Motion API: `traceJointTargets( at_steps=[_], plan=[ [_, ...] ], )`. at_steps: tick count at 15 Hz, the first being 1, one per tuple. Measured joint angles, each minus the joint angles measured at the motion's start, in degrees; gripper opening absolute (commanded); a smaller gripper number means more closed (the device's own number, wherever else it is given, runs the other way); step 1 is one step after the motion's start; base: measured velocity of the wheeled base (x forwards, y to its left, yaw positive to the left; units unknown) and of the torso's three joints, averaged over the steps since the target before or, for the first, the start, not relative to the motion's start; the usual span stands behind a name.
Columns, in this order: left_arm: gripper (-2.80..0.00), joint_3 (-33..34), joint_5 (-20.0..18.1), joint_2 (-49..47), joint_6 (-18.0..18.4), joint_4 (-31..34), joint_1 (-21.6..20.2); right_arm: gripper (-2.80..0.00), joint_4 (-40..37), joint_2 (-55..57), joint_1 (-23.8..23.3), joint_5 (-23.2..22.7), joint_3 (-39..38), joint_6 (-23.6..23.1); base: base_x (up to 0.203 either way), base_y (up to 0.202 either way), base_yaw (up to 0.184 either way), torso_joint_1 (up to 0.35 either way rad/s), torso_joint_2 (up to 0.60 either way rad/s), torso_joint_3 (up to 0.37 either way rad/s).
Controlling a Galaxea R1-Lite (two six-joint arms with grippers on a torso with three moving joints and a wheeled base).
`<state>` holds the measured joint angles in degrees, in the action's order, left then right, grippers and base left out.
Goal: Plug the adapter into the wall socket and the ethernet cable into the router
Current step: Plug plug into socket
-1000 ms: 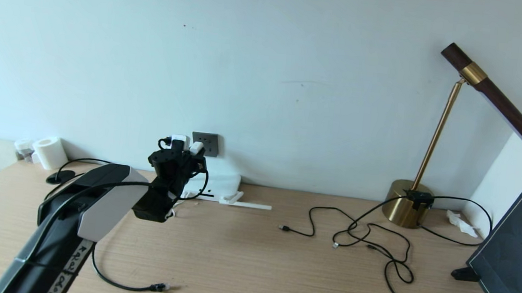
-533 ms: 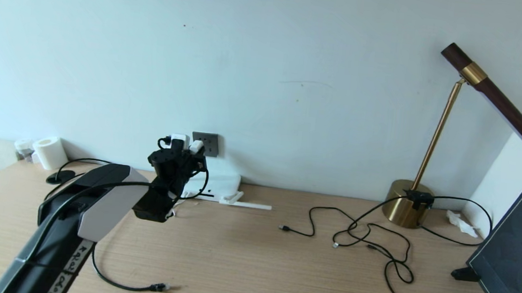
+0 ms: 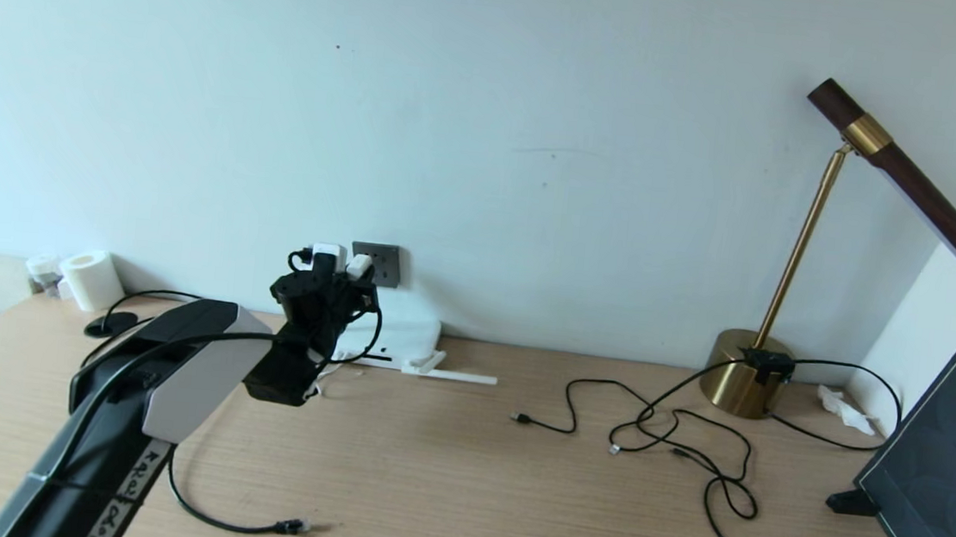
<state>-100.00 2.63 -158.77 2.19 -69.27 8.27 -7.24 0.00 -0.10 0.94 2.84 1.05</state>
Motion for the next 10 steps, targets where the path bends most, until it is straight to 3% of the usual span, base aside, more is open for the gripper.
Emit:
traceJointTargets(
  at_steps=[10],
  plan=[
    [-2.8,-1.9,-0.3,-0.9,0.0,1.6,0.0,-2.8,0.0,0.0,0.0,0.0,0.0,0.0,0.0,0.0,0.0,0.0,0.0,0.0]
  ],
)
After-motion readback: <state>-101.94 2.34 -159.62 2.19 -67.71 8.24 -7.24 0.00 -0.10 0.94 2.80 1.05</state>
